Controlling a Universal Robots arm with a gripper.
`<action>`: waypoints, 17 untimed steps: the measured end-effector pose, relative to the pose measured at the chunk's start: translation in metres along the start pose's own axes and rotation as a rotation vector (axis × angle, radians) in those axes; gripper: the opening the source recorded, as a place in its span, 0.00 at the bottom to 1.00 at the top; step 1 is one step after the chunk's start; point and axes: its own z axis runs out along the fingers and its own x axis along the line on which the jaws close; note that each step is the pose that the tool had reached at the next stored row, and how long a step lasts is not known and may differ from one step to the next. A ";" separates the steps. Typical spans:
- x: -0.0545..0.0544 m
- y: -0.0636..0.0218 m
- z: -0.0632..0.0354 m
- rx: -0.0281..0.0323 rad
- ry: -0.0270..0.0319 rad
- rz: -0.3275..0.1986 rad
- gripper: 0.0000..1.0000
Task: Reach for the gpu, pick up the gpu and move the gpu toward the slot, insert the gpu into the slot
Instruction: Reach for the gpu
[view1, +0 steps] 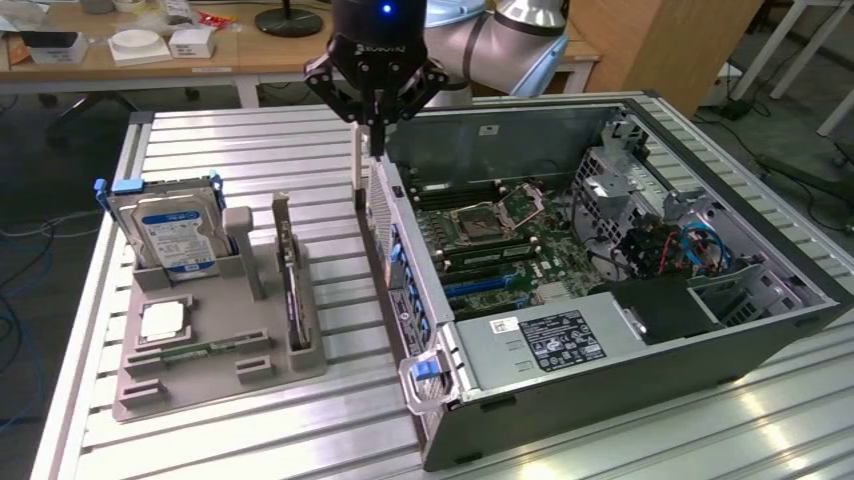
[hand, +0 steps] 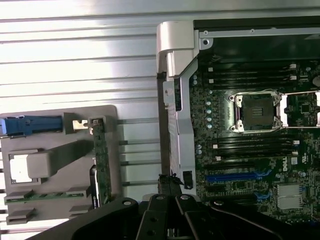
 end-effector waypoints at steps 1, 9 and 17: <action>0.001 0.0000 0.0000 0.0000 0.0001 0.000 0.10; 0.005 -0.0004 0.0001 0.0001 0.0013 0.000 0.10; 0.010 -0.0008 0.0003 0.0002 0.0025 0.000 0.10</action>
